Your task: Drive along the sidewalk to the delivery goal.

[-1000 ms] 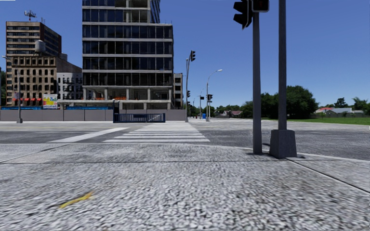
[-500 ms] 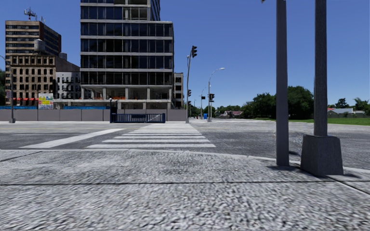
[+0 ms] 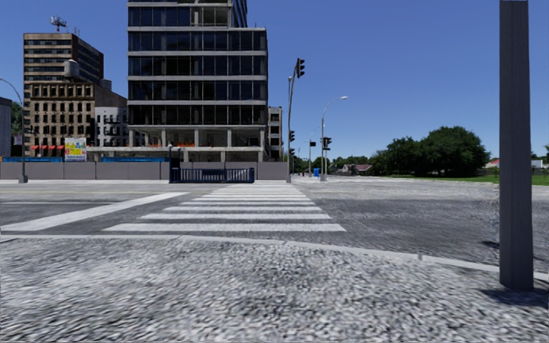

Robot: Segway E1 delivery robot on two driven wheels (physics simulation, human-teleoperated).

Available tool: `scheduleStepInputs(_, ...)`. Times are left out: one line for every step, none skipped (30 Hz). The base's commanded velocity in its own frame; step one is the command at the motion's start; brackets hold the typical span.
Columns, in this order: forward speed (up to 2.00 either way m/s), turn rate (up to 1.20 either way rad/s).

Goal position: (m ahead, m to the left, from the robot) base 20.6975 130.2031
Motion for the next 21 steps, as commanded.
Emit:
scheduleStepInputs(2.0, 0.0)
scheduleStepInputs(2.0, 0.0)
scheduleStepInputs(2.0, 0.0)
scheduleStepInputs(2.0, 0.0)
scheduleStepInputs(2.0, 0.0)
scheduleStepInputs(2.0, 0.0)
scheduleStepInputs(2.0, 0.0)
scheduleStepInputs(2.0, 0.0)
scheduleStepInputs(2.0, 0.0)
scheduleStepInputs(2.0, 0.0)
scheduleStepInputs(2.0, 0.0)
scheduleStepInputs(2.0, 0.0)
scheduleStepInputs(2.0, 0.0)
scheduleStepInputs(2.0, 0.0)
scheduleStepInputs(2.0, 0.0)
scheduleStepInputs(2.0, 0.0)
scheduleStepInputs(2.0, 0.0)
scheduleStepInputs(2.0, 0.0)
scheduleStepInputs(2.0, 0.0)
scheduleStepInputs(2.0, 0.0)
scheduleStepInputs(2.0, 0.0)
